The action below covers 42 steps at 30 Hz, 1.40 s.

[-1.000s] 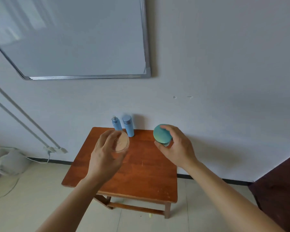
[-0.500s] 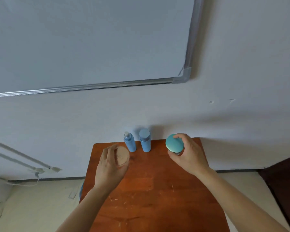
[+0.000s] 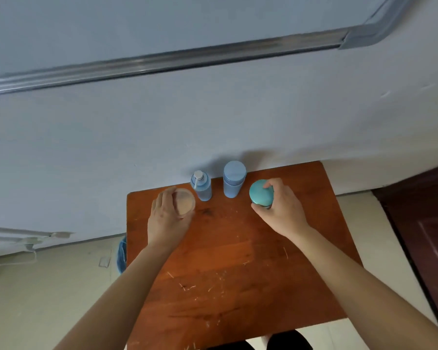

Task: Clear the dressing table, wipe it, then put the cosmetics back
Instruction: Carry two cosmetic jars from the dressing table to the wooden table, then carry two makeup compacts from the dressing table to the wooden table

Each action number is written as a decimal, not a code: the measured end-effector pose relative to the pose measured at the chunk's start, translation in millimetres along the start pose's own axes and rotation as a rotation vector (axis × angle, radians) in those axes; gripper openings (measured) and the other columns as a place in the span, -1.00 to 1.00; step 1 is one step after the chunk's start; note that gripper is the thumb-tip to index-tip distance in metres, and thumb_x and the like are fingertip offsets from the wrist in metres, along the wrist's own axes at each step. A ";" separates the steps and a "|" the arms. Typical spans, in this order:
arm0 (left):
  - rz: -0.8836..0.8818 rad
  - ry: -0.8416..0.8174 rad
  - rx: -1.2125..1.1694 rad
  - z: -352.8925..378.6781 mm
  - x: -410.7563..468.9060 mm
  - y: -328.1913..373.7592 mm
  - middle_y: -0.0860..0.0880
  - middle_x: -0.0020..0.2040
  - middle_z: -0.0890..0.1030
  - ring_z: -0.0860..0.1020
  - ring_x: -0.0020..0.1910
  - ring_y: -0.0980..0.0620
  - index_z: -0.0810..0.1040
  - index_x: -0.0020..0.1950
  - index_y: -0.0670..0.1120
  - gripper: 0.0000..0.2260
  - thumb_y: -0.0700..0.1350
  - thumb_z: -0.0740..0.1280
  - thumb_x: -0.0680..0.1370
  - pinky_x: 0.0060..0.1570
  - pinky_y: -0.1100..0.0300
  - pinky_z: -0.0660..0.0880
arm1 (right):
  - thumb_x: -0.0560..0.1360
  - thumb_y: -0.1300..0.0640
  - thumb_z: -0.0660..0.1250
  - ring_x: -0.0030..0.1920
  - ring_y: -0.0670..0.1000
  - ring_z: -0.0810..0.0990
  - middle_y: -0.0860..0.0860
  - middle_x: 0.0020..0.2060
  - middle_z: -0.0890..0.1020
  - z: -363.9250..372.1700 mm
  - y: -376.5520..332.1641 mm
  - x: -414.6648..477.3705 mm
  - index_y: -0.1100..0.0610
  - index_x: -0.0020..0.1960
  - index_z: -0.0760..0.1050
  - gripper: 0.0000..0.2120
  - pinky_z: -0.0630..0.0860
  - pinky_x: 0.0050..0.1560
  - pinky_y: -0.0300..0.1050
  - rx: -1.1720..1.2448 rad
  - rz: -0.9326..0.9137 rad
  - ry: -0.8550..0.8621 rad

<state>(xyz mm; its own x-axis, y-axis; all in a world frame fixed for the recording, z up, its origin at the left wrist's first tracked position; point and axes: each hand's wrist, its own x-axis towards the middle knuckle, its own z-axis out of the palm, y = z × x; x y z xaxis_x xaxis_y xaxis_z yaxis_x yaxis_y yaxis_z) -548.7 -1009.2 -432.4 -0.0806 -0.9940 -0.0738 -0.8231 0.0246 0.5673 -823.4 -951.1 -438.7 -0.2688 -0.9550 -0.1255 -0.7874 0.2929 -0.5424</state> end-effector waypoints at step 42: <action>0.821 0.159 0.259 22.7 -186.7 365.2 -0.13 0.60 -0.11 -0.18 0.57 -0.12 0.08 0.59 0.04 -0.42 0.26 -0.11 0.63 0.50 -0.23 -0.04 | 0.62 -0.19 0.07 0.57 0.17 0.02 0.16 0.57 0.10 -312.3 196.2 -252.1 0.05 0.56 0.17 -0.42 0.10 0.52 0.15 -0.254 0.072 0.624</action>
<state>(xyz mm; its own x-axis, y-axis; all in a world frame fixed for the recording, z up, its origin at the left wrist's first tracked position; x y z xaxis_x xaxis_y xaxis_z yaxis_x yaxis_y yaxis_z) -847.1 -812.2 -230.0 -0.6403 -0.6543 0.4023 -0.6427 0.7432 0.1858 -1083.3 -638.2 -254.1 -0.5350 -0.7492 0.3903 -0.8411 0.4294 -0.3287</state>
